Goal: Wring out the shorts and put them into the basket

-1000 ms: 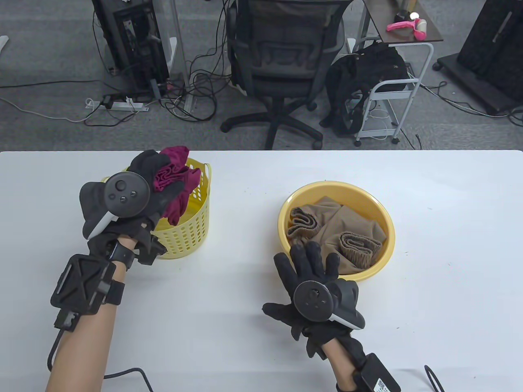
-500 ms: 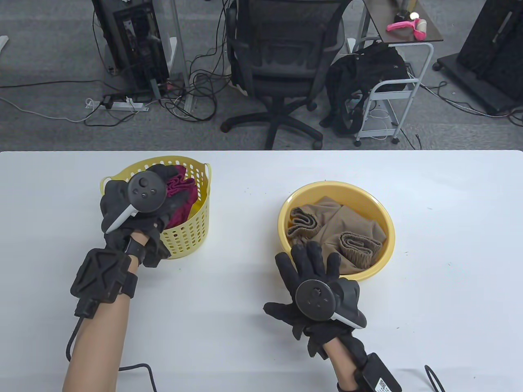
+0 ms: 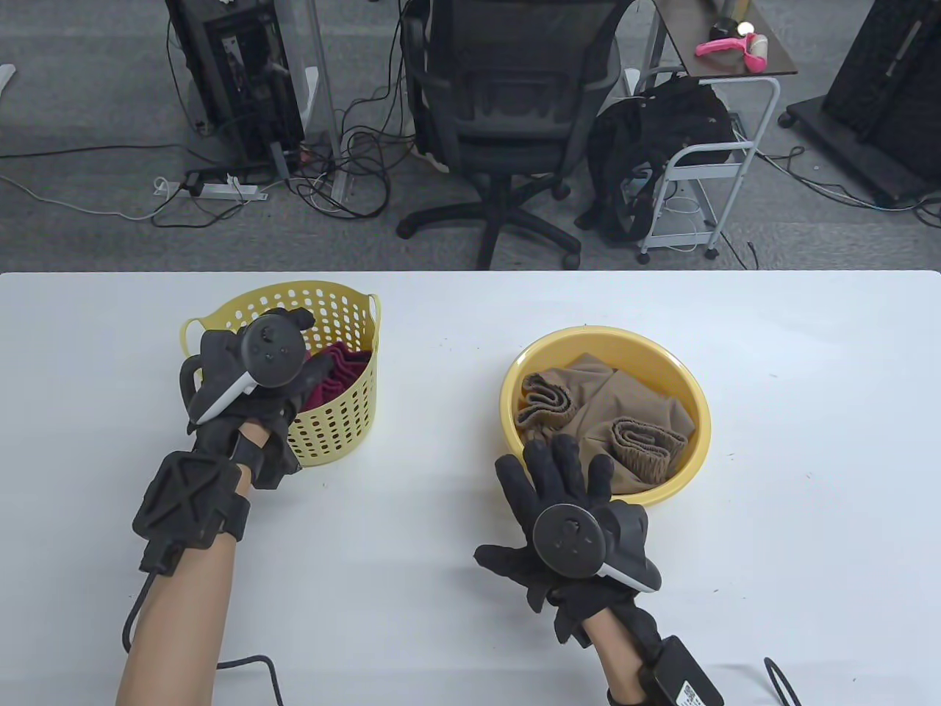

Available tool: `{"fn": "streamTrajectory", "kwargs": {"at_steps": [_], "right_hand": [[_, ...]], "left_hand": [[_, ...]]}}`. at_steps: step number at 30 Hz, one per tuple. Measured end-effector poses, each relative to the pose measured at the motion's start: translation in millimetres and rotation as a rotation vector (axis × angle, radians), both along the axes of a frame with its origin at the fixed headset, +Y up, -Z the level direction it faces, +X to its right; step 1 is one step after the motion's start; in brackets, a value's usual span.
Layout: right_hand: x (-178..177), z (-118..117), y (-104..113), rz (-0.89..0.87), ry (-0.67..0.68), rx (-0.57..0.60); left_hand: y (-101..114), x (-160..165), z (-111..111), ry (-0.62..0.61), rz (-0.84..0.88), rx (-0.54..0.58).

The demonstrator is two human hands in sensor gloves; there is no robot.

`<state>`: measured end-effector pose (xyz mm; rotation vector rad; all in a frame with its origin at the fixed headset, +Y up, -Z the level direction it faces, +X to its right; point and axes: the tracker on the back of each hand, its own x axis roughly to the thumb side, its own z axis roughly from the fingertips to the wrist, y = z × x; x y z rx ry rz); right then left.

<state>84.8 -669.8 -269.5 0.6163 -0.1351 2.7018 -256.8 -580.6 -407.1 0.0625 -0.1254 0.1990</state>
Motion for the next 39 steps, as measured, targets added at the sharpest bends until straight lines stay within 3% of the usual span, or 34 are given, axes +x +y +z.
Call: {"fn": "streamTrajectory", "kwargs": {"at_steps": [7, 15, 30, 39], "right_hand": [[-0.4, 0.2, -0.2, 0.003, 0.004, -0.005], [-3.4, 1.5, -0.2, 0.018, 0.014, -0.007], [-5.0, 2.6, -0.5, 0.028, 0.024, -0.021], [-5.8, 2.7, -1.1, 0.033, 0.027, -0.03]], "left_hand": [[5.0, 3.1, 13.6, -0.048, 0.001, 0.014], [4.8, 21.4, 47.2, -0.186, -0.022, 0.053], [-33.0, 74.6, 115.0, -0.425, -0.128, 0.153], [-66.4, 86.4, 132.0, -0.474, -0.173, 0.115]]}}
